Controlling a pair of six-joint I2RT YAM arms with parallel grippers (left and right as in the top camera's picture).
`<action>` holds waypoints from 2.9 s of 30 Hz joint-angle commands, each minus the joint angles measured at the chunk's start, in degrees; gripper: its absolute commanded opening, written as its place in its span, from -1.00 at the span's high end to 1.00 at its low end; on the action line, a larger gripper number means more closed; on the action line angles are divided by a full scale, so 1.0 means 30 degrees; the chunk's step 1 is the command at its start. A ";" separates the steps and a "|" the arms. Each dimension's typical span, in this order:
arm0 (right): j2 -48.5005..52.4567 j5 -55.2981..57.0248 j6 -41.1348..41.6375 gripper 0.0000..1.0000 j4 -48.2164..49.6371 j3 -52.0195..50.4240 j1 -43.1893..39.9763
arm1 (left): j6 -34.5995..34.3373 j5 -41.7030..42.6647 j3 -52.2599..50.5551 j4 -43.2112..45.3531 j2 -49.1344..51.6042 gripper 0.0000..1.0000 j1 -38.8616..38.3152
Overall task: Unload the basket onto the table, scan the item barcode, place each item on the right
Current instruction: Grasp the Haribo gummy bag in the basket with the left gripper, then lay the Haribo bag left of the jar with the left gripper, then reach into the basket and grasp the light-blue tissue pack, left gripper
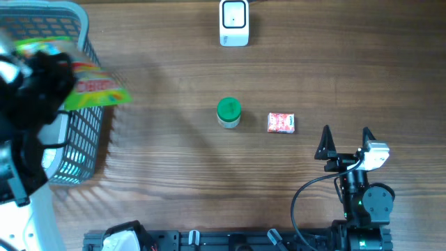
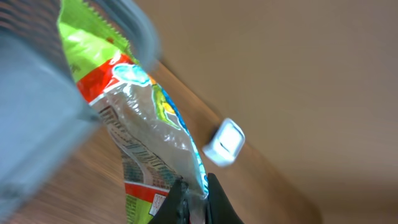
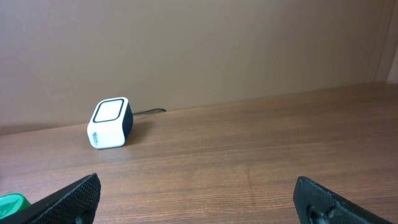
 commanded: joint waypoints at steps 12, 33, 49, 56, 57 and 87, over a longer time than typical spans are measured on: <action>-0.0015 0.0248 -0.0342 -1.00 0.0058 -0.0022 0.0073 | 0.1355 -0.1013 -0.3767 0.1042 0.6084 0.92 -0.8007; -0.0015 0.0248 -0.0335 -0.99 0.0058 -0.0022 0.0073 | 0.1355 0.3067 -0.9362 1.2320 1.2925 0.92 -1.3850; -0.0015 0.0248 -0.0335 -1.00 0.0058 -0.0022 0.0073 | 0.2980 -0.4612 -0.9071 0.6309 0.7468 -1.00 -1.0054; -0.0015 0.0248 -0.0328 -0.99 0.0058 -0.0022 0.0073 | 0.5238 -0.4648 -0.4444 0.4685 0.2040 -1.00 -0.8466; -0.0015 0.0248 -0.0335 -0.99 0.0058 -0.0022 0.0073 | 0.5370 -0.4881 -0.3526 0.4575 0.1486 -1.00 -0.8182; -0.0015 0.0248 -0.0342 -0.99 0.0058 -0.0022 0.0073 | -0.6120 -1.0287 -0.1450 -0.4211 1.5016 -0.99 0.5180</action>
